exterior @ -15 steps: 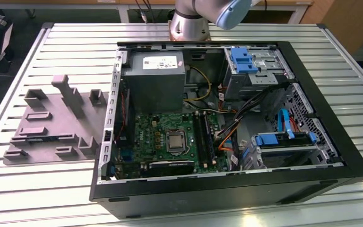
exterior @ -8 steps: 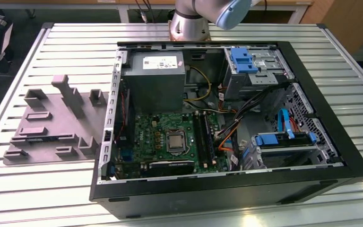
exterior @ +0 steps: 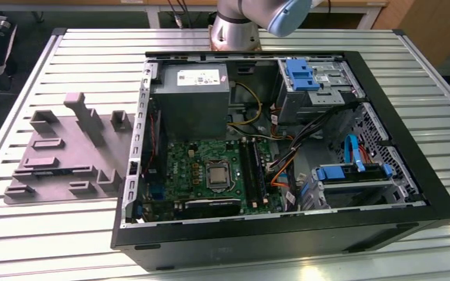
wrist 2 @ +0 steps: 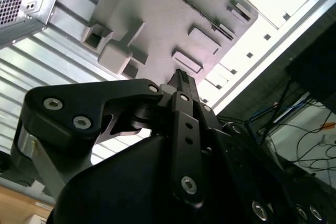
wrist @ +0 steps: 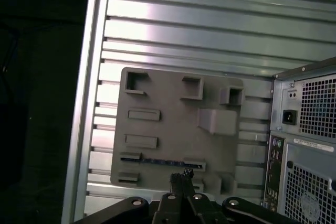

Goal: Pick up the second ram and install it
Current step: 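Pick up the second ram and move it above second insertion slot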

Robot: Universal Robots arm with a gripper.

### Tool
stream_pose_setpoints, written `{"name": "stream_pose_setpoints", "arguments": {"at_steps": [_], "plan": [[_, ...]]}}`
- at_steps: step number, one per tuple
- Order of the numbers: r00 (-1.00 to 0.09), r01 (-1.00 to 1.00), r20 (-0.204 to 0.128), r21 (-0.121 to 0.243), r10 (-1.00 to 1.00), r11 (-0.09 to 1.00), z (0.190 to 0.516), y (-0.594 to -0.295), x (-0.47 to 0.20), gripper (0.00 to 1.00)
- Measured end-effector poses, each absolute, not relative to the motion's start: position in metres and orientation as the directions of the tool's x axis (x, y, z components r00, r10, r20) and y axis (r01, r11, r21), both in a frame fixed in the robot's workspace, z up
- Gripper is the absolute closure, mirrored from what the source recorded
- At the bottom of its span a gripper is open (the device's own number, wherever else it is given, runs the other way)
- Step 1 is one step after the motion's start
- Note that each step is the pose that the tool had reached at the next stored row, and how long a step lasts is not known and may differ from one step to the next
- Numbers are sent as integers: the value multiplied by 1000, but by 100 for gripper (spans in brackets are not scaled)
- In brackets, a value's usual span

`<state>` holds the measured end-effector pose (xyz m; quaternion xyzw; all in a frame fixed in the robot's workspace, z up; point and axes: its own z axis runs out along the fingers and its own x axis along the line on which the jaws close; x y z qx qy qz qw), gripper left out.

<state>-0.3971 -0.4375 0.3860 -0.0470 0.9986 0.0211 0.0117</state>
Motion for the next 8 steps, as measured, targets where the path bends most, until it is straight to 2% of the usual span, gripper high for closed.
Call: {"name": "stream_pose_setpoints", "arguments": {"at_steps": [8], "plan": [[-981,-193,-23,23,-193,981,385,-438,-397,89]]}}
